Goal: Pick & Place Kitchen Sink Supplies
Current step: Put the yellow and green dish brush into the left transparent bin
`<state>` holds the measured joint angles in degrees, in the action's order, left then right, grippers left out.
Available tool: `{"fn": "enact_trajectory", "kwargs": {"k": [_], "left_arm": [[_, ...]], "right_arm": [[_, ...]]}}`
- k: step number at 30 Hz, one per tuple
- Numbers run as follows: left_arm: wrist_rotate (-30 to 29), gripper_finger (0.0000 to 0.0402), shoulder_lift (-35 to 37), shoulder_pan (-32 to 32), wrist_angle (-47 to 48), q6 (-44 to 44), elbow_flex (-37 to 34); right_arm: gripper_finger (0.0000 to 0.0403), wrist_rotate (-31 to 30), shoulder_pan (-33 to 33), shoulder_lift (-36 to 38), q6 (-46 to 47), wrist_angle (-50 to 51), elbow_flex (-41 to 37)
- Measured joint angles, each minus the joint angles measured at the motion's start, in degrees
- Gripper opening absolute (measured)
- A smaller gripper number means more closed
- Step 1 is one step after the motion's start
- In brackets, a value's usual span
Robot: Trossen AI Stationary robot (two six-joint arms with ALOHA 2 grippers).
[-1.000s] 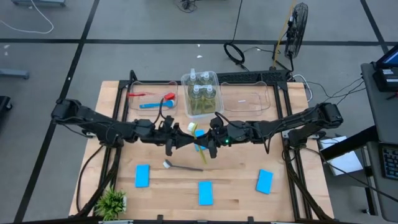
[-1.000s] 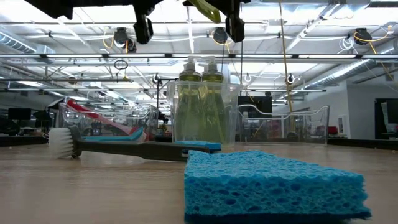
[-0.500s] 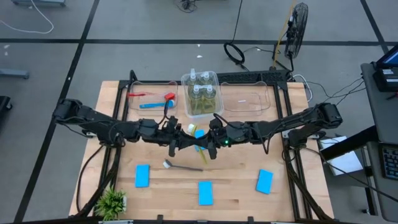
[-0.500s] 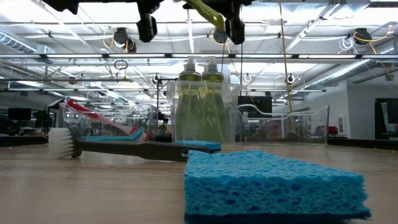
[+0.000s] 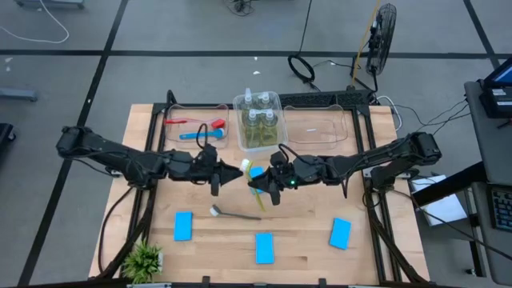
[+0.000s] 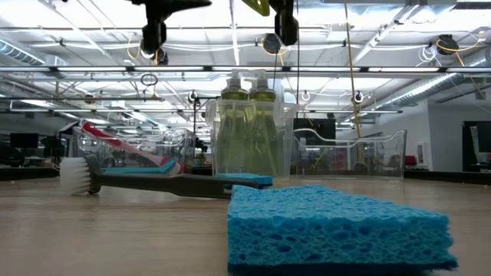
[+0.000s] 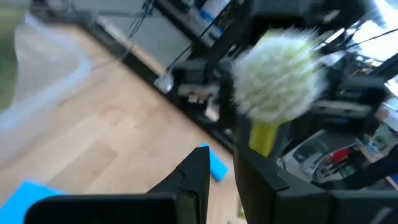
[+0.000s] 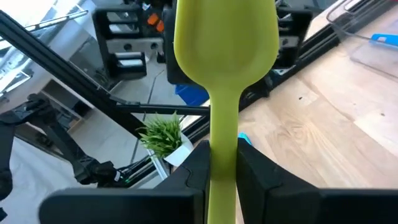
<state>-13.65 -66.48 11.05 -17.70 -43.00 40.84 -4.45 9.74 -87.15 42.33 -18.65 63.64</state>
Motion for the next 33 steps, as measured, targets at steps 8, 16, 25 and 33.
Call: {"fn": "enact_trajectory", "kwargs": {"k": [8, 16, 25, 33], "left_arm": [[4.91, 0.0077, -2.97, -0.93, -7.98, -0.38, -0.09], [4.63, 0.0129, -3.34, -1.3, -9.88, -1.25, -0.09], [5.22, 0.0187, -3.84, 0.12, -8.93, -2.58, -0.11], [9.55, 0.0183, -3.17, 1.15, -7.18, -2.11, -0.04]], "right_arm": [[0.0038, -0.1, -0.28, 0.0, -0.2, 0.03, -0.02], [0.0038, -0.12, -0.31, 0.02, -0.22, -0.58, 0.0], [0.0038, 0.52, -0.27, -0.01, -0.99, -0.37, -0.04], [0.0038, -0.75, -0.49, -0.13, -0.79, -0.17, -0.07]]}}
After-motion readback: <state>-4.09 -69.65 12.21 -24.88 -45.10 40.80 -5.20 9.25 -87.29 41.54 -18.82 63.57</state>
